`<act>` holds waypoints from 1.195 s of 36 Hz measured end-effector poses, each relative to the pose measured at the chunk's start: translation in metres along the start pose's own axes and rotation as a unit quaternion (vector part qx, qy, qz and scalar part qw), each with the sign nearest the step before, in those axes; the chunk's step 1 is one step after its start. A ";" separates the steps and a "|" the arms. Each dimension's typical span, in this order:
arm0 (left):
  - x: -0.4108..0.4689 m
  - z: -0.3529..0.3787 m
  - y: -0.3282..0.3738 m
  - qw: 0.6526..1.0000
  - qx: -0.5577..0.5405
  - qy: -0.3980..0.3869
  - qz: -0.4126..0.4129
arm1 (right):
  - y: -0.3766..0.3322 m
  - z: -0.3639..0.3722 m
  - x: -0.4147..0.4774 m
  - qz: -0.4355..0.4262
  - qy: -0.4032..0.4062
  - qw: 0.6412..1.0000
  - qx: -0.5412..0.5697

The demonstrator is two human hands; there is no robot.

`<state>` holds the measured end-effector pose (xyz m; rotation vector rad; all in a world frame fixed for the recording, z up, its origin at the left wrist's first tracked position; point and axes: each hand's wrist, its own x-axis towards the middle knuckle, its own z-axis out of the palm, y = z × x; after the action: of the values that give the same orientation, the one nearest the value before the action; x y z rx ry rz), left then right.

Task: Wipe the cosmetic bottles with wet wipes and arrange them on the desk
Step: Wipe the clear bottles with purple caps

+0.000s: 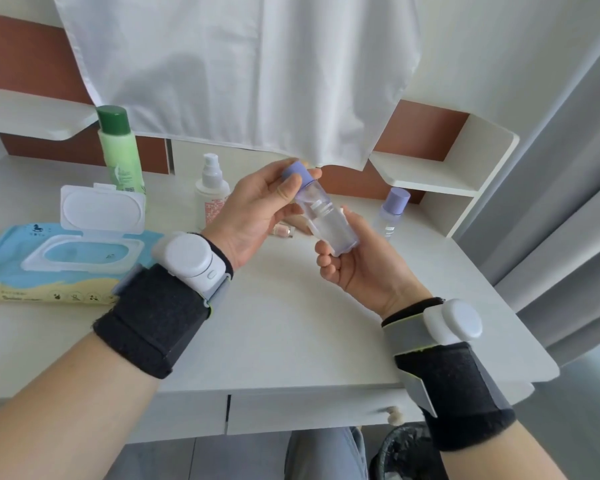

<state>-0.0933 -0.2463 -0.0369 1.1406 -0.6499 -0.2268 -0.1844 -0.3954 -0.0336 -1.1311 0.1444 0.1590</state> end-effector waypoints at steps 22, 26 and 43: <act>0.004 -0.002 -0.010 0.985 0.098 0.140 0.005 | 0.014 -0.008 0.017 -0.266 0.197 0.913 -0.239; 0.002 -0.002 -0.008 0.985 0.109 0.129 0.033 | 0.009 -0.003 0.011 -0.174 0.159 0.957 -0.165; -0.002 0.010 -0.005 0.971 0.190 0.132 0.065 | 0.007 -0.004 0.011 -0.144 0.132 0.974 -0.113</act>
<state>-0.1000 -0.2546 -0.0393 1.4578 -0.5393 0.1690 -0.1755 -0.3957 -0.0438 -1.3839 0.1999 -0.2394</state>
